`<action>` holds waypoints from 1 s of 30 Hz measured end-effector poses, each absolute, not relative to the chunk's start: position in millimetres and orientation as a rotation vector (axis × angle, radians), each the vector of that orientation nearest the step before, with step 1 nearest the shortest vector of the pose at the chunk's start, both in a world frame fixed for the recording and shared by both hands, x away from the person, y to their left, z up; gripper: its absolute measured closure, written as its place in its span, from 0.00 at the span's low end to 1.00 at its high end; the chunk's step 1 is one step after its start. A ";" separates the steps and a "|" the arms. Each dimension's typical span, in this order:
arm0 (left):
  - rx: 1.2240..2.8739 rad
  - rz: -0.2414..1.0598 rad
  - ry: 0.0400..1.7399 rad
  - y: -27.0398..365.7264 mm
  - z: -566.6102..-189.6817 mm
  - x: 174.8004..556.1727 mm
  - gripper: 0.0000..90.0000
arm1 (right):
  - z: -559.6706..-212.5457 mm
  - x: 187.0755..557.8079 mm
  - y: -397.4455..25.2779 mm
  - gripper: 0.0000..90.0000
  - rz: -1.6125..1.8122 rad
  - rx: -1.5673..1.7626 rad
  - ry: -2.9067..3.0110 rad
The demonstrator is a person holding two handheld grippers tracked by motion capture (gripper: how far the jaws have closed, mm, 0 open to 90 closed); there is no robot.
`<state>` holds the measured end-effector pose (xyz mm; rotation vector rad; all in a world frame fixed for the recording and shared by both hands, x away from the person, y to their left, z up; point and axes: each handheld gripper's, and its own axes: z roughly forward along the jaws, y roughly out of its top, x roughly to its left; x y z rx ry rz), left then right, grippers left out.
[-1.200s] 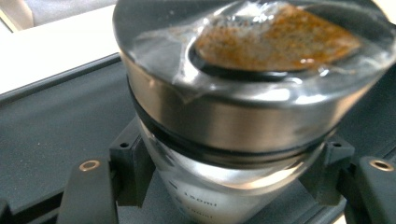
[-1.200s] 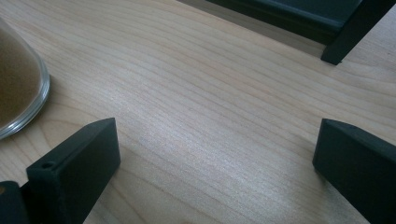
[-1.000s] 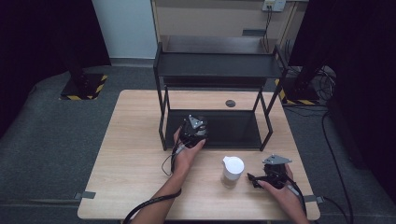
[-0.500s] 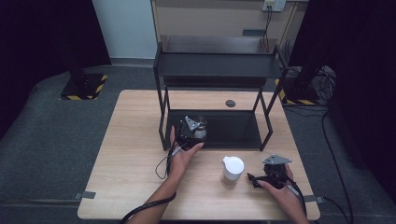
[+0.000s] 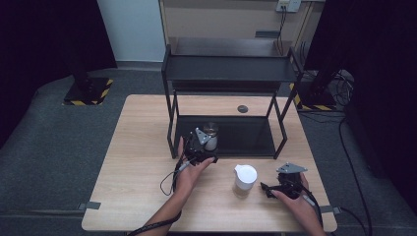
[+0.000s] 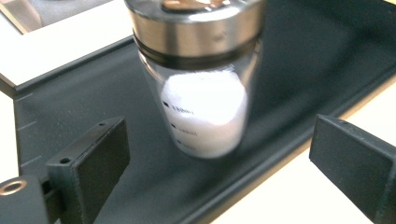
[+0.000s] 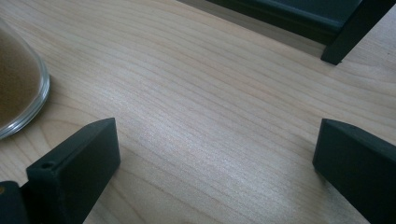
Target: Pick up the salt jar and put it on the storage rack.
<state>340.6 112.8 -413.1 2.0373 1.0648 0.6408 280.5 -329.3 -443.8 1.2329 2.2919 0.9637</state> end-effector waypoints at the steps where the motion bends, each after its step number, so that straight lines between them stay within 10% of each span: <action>1: 2.043 0.633 1.062 113.0 -412.4 339.4 0.04 | -443.8 280.5 -329.3 0.01 0.964 1.233 2.292; 30: 2.168 0.574 0.962 122.8 -412.9 300.0 0.05 | -443.8 280.6 -329.3 0.01 0.963 1.231 2.292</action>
